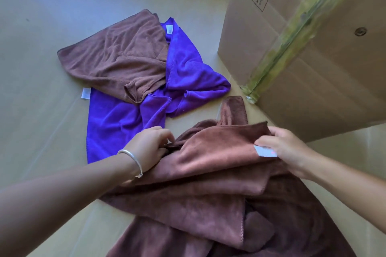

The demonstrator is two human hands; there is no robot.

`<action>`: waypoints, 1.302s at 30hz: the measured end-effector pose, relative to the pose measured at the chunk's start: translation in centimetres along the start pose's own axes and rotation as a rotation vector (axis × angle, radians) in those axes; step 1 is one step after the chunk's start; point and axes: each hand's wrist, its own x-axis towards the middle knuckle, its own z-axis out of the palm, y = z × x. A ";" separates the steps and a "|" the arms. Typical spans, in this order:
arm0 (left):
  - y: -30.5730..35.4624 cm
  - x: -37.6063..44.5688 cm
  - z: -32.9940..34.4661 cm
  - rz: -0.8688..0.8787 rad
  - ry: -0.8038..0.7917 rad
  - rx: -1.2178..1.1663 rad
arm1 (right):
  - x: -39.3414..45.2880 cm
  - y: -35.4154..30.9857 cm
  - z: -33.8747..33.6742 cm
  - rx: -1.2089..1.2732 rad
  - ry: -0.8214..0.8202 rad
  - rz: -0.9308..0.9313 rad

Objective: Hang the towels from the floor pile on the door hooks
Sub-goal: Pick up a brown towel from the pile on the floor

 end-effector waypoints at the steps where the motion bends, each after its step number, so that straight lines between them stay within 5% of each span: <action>1: -0.2 -0.1 0.0 0.012 0.047 0.005 | 0.2 0.7 -0.5 -0.089 0.011 0.009; 5: -0.7 -0.5 0.3 0.071 0.138 0.052 | 0.7 2.5 -1.9 -0.433 -0.011 0.073; 11: -0.5 0.0 1.2 0.068 0.154 0.073 | 1.9 3.1 -2.1 -0.508 -0.036 -0.008; 19: -0.2 -2.0 -2.2 -0.235 0.376 -0.476 | -1.0 0.0 -2.0 -0.357 0.125 -0.293; 26: 2.4 -11.6 -13.8 -0.407 0.514 -0.786 | -11.7 -11.1 0.4 -0.336 0.197 -0.457; 39: 6.4 -31.1 -40.2 -0.490 0.752 -0.725 | -34.5 -35.6 5.4 -0.497 0.064 -0.734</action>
